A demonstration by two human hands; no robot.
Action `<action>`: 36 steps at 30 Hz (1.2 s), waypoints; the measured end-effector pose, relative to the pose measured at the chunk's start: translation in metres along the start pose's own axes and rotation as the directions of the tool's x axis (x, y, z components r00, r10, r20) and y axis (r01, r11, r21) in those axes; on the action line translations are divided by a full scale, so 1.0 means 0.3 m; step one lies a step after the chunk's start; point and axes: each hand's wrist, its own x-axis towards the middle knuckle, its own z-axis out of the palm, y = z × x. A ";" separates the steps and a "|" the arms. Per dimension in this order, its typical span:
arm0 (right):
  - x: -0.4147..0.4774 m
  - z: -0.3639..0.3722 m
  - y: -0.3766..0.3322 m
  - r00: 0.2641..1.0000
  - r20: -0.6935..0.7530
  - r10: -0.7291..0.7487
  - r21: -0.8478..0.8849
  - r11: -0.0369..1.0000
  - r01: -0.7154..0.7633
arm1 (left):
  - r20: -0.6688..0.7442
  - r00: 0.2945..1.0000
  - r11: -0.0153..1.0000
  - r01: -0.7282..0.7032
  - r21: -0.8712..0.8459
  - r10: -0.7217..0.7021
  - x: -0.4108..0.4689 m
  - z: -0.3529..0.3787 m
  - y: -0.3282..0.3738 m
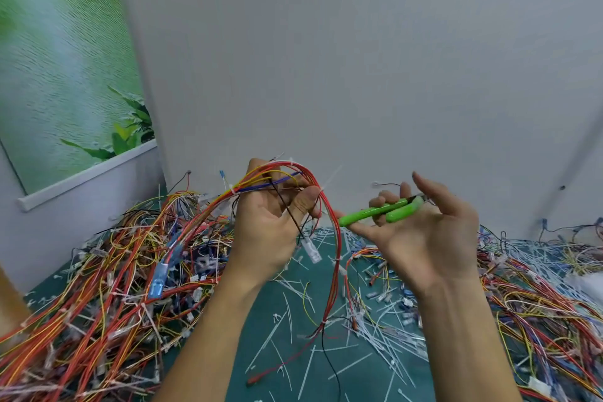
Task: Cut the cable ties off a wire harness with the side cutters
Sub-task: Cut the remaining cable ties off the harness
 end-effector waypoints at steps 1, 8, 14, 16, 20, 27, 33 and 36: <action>0.002 0.004 0.002 0.999 0.018 -0.028 -0.050 0.998 0.029 | -0.007 1.000 1.000 0.002 0.001 -0.002 0.002 -0.004 0.003; -0.023 -0.025 -0.083 0.931 0.223 0.290 -0.479 0.864 -0.154 | -0.049 0.999 0.999 -0.020 0.044 0.022 0.017 -0.034 0.011; -0.054 -0.028 -0.071 0.817 0.239 0.525 -0.781 0.604 -0.159 | -0.012 0.998 0.995 -0.068 0.068 0.069 0.014 -0.036 0.024; -0.055 -0.019 -0.064 0.805 0.255 0.535 -0.782 0.604 -0.154 | 0.004 0.997 0.995 -0.076 0.067 0.076 0.011 -0.034 0.026; -0.052 -0.008 -0.059 0.786 0.283 0.550 -0.773 0.616 -0.154 | 0.034 0.996 0.996 -0.079 0.031 0.078 0.013 -0.039 0.025; -0.068 -0.009 -0.059 0.773 0.313 0.552 -0.779 0.614 -0.123 | 0.080 0.992 0.994 -0.095 -0.050 0.099 0.015 -0.044 0.024; -0.088 0.006 -0.058 0.790 0.326 0.520 -0.820 0.571 -0.038 | 0.082 0.994 0.996 -0.069 -0.060 0.074 0.007 -0.034 0.040; -0.092 0.008 -0.060 0.787 0.333 0.520 -0.821 0.570 -0.030 | 0.083 0.996 0.998 -0.018 -0.060 0.023 0.007 -0.037 0.048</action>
